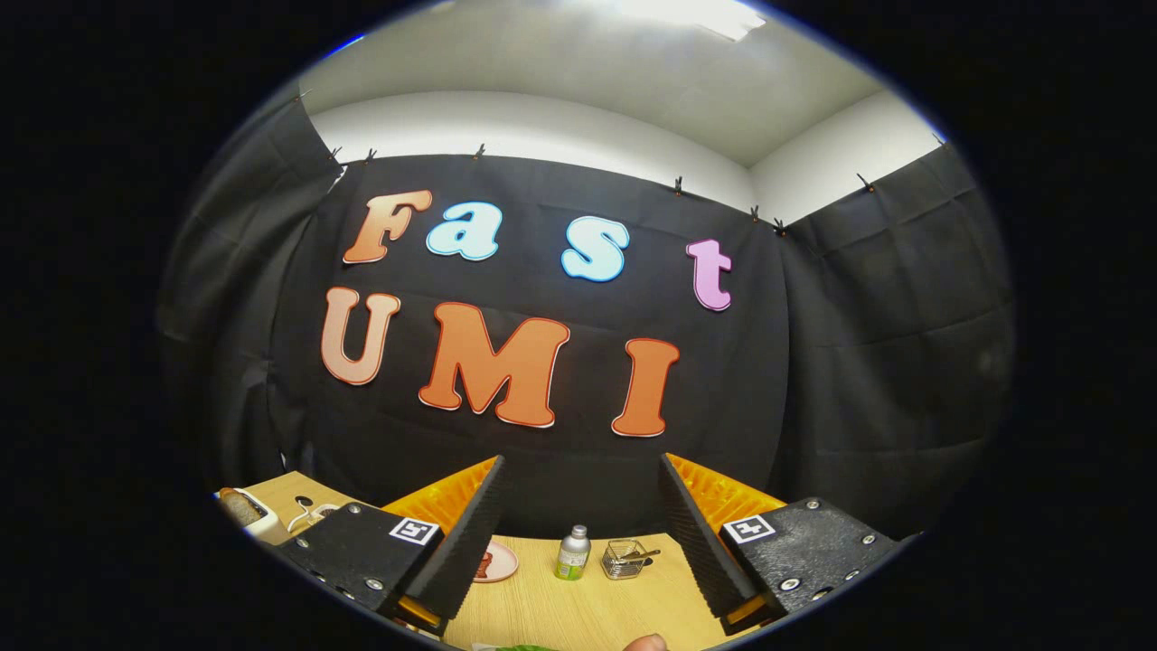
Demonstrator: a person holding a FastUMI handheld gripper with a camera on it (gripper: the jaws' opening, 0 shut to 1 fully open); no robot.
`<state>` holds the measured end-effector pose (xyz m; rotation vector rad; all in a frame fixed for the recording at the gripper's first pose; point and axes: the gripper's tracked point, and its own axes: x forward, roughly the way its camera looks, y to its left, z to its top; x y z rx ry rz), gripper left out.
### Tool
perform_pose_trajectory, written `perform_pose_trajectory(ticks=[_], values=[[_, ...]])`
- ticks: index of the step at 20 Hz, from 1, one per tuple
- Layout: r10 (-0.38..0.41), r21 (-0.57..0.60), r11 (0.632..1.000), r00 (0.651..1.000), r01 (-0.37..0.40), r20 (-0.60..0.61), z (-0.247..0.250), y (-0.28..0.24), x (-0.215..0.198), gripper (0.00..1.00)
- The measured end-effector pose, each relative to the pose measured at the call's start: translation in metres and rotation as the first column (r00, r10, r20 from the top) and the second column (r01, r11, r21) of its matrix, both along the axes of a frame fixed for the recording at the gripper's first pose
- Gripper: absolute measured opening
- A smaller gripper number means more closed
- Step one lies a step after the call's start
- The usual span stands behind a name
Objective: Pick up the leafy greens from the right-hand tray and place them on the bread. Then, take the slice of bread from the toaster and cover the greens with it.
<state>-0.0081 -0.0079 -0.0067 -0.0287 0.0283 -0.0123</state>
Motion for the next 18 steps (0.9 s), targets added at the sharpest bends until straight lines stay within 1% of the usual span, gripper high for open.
perform_pose_trajectory(ticks=[3, 5, 8, 10, 12, 15, 17, 18], values=[[0.009, 0.002, 1.0, 0.998, -0.009, -0.054, -0.02, 0.003, -0.001, 0.98], [0.04, 0.018, 0.999, 0.992, -0.038, -0.119, -0.041, 0.01, -0.003, 0.98], [0.071, 0.066, 0.996, 0.974, -0.058, -0.214, -0.073, 0.017, -0.005, 0.99], [0.076, 0.062, 0.996, 0.953, -0.061, -0.294, -0.103, 0.018, -0.009, 0.99], [0.08, 0.067, 0.996, 0.916, -0.058, -0.392, -0.138, 0.02, -0.018, 0.99], [0.122, 0.111, 0.991, 0.844, -0.075, -0.521, -0.184, 0.031, -0.039, 0.98], [0.146, 0.105, 0.989, 0.784, -0.103, -0.604, -0.215, 0.038, -0.052, 0.98], [0.167, 0.114, 0.986, 0.746, -0.122, -0.644, -0.231, 0.043, -0.06, 0.98]])
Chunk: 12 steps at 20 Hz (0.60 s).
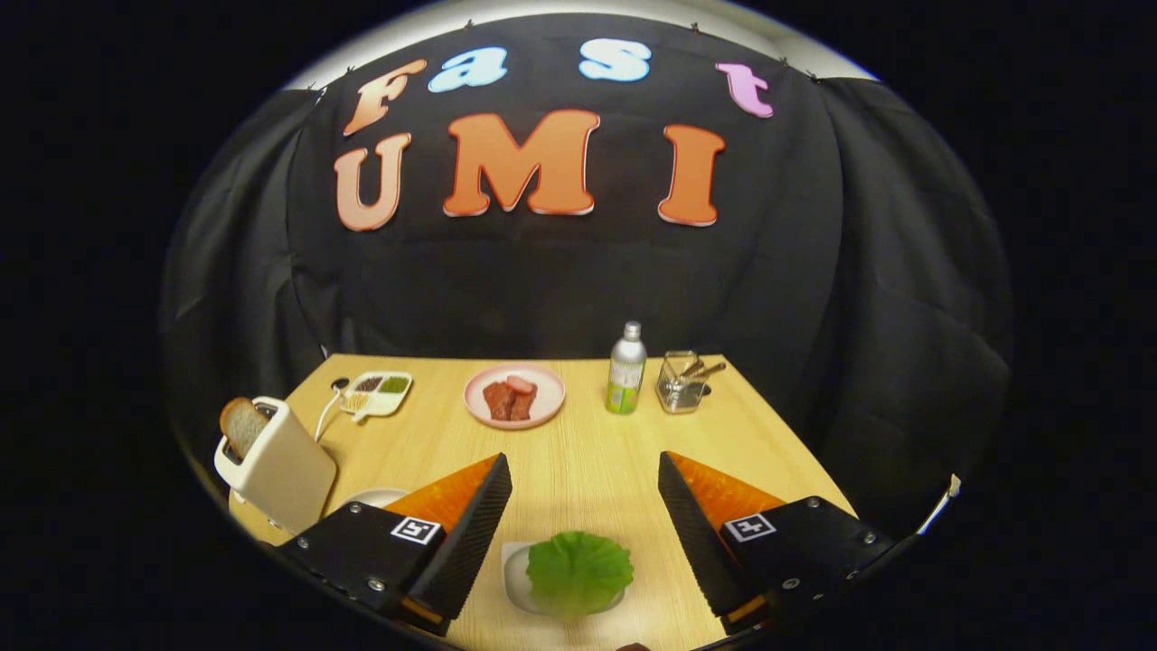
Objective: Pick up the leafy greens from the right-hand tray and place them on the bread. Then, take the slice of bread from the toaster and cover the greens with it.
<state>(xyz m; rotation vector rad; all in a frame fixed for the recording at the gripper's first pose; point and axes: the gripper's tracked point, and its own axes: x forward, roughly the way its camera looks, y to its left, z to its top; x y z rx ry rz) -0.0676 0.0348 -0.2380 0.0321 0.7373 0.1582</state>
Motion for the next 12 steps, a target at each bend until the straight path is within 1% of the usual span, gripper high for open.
perform_pose_trajectory(ticks=[2, 4, 5, 9, 10, 12], values=[[0.023, 0.036, 0.999, 0.991, -0.018, -0.131, -0.034, 0.01, -0.02, 0.97], [0.007, 0.036, 0.999, 0.974, 0.001, -0.225, -0.059, 0.011, -0.031, 0.97], [0.004, 0.026, 1.0, 0.966, 0.003, -0.259, -0.07, 0.01, -0.037, 0.96], [0.05, -0.017, 0.998, 0.925, -0.061, -0.376, -0.106, 0.012, -0.061, 0.96], [0.055, -0.017, 0.998, 0.914, -0.068, -0.402, -0.114, 0.013, -0.066, 0.96], [0.057, 0.007, 0.998, 0.883, -0.06, -0.465, -0.129, 0.018, -0.076, 0.93]])
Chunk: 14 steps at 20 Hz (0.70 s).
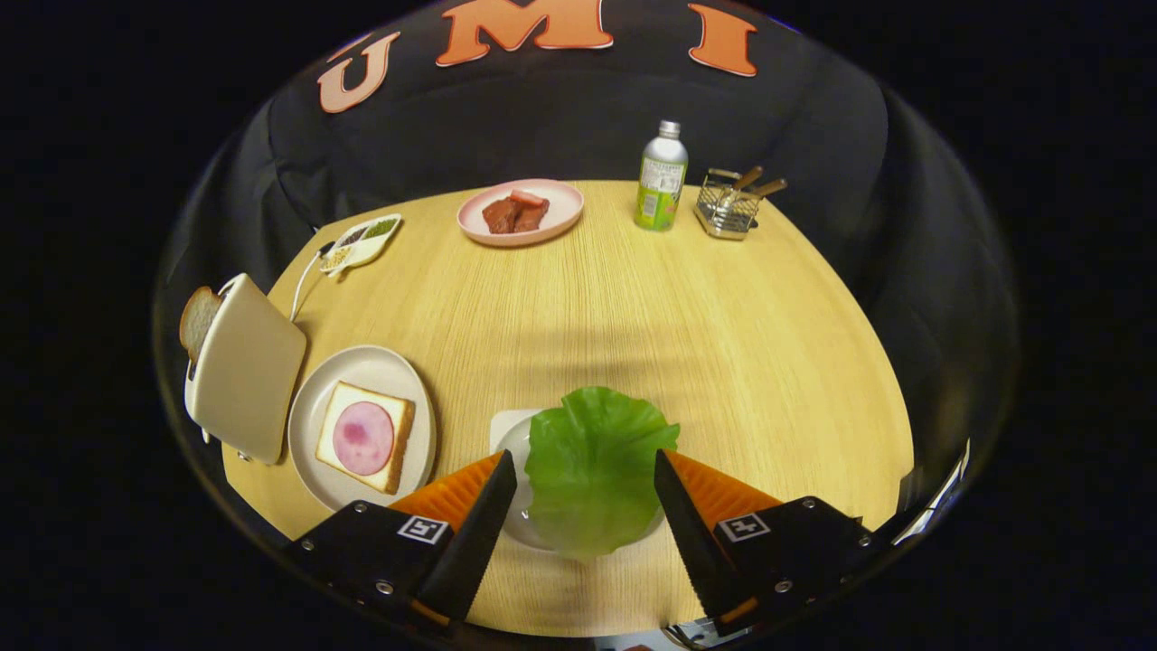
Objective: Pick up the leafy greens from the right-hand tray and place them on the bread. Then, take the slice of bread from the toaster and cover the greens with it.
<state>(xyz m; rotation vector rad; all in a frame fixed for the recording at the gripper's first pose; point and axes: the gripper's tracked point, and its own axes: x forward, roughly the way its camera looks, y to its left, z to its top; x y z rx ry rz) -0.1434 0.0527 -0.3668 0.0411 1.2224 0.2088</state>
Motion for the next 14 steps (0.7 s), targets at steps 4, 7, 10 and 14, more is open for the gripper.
perform_pose_trajectory(ticks=[4, 7, 10, 14], values=[[-0.004, -0.035, 0.999, 0.998, 0.002, -0.065, -0.024, -0.004, -0.007, 0.92], [-0.041, -0.014, 0.999, 0.992, 0.04, -0.117, -0.039, 0.004, -0.01, 0.9], [-0.06, -0.068, 0.996, 0.987, 0.05, -0.148, -0.057, -0.002, -0.014, 0.86], [-0.116, -0.071, 0.992, 0.978, 0.105, -0.176, -0.059, -0.005, -0.013, 0.78]])
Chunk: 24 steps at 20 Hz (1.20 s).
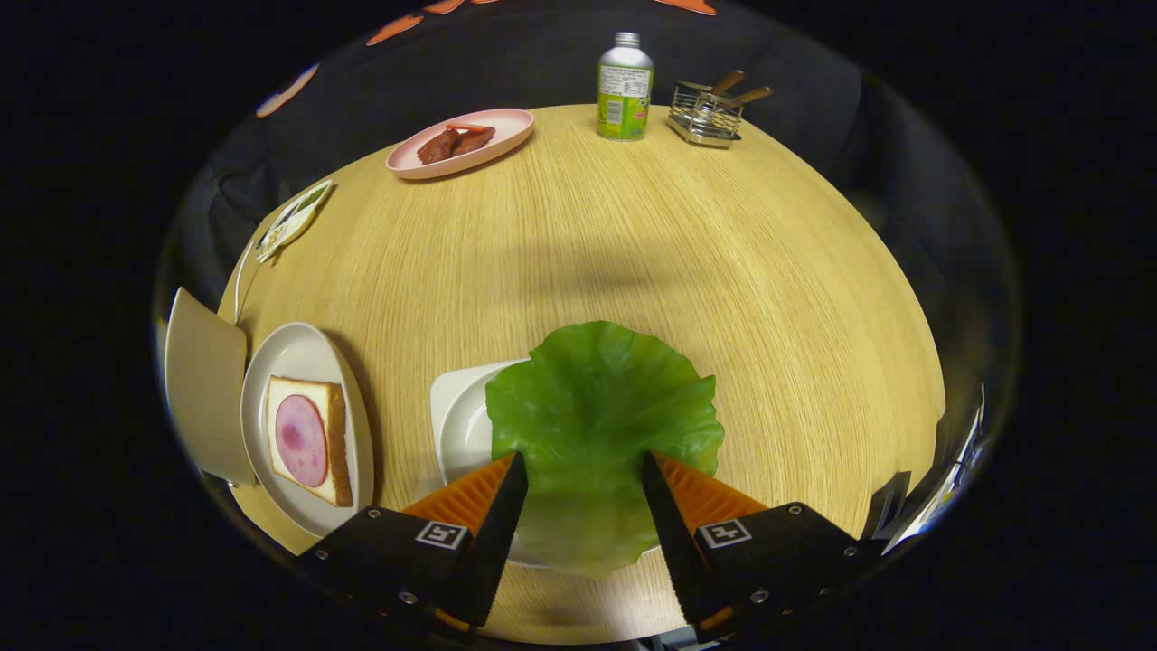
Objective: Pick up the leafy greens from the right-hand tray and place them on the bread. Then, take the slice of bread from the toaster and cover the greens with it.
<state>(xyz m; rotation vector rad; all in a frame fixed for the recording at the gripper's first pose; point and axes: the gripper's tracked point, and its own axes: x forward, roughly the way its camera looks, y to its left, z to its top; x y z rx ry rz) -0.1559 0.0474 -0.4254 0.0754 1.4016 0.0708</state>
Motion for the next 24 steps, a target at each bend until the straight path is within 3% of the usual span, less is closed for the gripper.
perform_pose_trajectory(ticks=[2, 3, 5, 7, 9, 16, 24], values=[[-0.011, -0.009, 1.0, 1.0, 0.011, -0.012, 0.0, -0.001, -0.001, 0.74], [-0.017, -0.007, 1.0, 1.0, 0.017, -0.006, -0.001, -0.001, 0.0, 0.65], [-0.049, -0.012, 0.999, 0.999, 0.049, 0.008, -0.003, -0.002, 0.003, 0.39], [-0.055, -0.018, 0.998, 0.998, 0.056, 0.021, -0.001, -0.001, 0.003, 0.19], [-0.026, -0.027, 0.999, 0.999, 0.027, 0.04, -0.001, 0.002, 0.005, 0.06], [-0.053, 0.095, 0.994, 0.996, 0.045, 0.078, 0.036, 0.021, 0.012, 0.01], [0.031, 0.244, 0.968, 0.991, -0.062, 0.127, 0.089, 0.085, 0.02, 0.01]])
